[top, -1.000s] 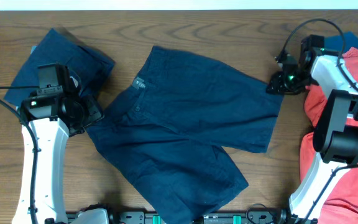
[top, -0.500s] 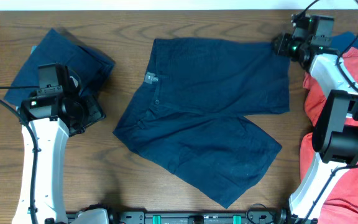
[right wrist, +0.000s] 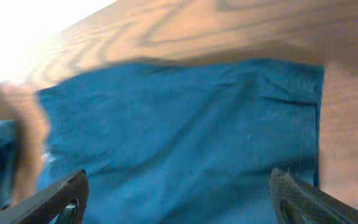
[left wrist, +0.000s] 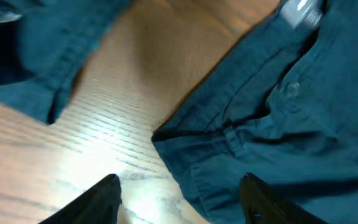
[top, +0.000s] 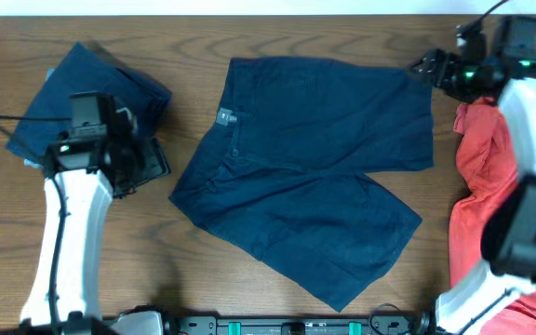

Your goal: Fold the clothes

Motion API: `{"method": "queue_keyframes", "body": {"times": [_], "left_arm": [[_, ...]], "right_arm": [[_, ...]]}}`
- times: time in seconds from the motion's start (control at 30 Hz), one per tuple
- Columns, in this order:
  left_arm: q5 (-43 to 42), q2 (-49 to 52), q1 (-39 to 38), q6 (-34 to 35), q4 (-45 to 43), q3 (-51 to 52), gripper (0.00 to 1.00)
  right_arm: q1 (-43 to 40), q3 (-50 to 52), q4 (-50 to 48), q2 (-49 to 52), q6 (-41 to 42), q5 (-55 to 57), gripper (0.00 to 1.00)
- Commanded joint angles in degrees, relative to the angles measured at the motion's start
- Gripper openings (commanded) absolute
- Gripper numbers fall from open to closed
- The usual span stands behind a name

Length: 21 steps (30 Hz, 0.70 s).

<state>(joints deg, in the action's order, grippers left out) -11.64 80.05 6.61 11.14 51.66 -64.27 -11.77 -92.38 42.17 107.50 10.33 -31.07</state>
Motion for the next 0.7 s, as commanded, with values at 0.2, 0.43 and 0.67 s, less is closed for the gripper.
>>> {"method": "queue_keyframes", "body": {"times": [0.2,0.43,0.67], "left_arm": [[0.3,15.3,-2.6,-4.9,-4.5,2.6,0.59],[-5.6,21.8,-7.5,-14.9,-11.5,2.6,0.59],[-5.6,22.8,-13.5,-20.0,-20.7,2.6,0.61]], "right_arm": [[1.8,-1.3,16.7,-10.1,0.3,2.0,0.86],[3.8,1.8,20.5,-9.9,0.3,6.7,0.8],[6.0,9.9,19.3,-9.9,0.4,7.3,0.8]]}}
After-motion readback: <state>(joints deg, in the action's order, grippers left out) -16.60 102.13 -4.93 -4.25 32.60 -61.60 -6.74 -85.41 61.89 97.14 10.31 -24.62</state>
